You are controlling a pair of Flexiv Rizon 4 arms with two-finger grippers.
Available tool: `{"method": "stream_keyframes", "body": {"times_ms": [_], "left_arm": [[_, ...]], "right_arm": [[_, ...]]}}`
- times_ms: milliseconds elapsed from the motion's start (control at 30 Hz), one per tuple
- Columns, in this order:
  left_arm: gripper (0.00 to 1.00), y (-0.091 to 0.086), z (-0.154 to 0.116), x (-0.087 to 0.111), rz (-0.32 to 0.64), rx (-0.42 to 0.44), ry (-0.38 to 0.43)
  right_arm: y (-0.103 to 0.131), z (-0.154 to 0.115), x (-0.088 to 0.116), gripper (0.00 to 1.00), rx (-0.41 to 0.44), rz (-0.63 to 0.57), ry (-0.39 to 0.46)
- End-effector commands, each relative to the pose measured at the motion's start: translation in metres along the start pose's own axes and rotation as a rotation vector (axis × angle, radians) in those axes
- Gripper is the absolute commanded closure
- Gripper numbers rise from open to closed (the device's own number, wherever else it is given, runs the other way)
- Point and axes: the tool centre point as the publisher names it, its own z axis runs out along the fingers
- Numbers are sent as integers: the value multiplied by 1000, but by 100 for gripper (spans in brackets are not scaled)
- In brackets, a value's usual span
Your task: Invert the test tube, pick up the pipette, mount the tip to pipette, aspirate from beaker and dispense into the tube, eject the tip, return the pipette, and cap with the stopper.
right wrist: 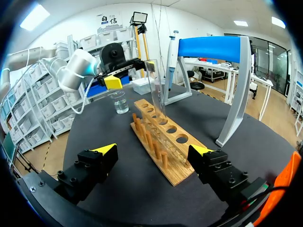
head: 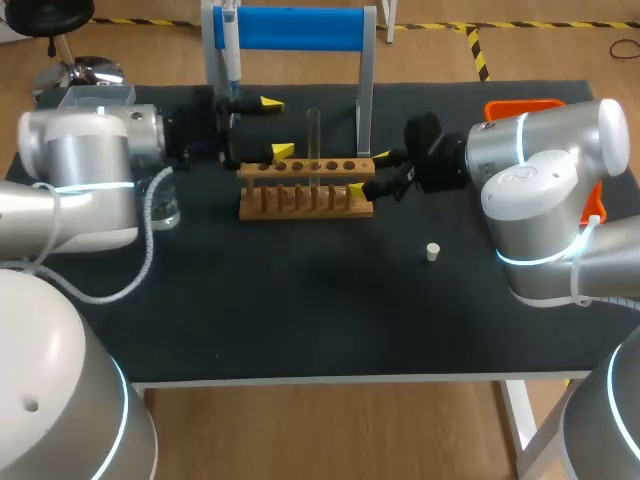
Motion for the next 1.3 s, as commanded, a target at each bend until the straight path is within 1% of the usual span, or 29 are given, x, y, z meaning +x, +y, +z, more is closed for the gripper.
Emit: {"method": "stream_keyframes", "body": {"times_ms": [33,67,633,733,900,1000,1133,1167,1300], "left_arm": [[0,-9,-37,3,-2,-42,-29],[0,-11,-42,3,2,-26,-32],[0,-11,-42,3,2,-26,-32],[0,-11,-42,3,2,-26,-32],[0,-11,-42,3,2,-26,-32],[0,-11,-42,3,2,-26,-32],[0,-11,-42,3,2,-26,-32],[0,-11,-42,3,2,-26,-32],[0,-11,-42,3,2,-26,-32]], "right_arm": [[0,0,0,0,0,0,0],[0,0,0,0,0,0,0],[0,0,0,0,0,0,0],[6,-21,12,0,-35,-38,-8],[6,-57,39,0,-92,-93,-16],[4,-74,55,0,-138,-128,6],[-1,-91,70,0,-206,-165,60],[-2,-94,73,0,-225,-164,87],[-8,-101,77,0,-283,-181,140]]}}
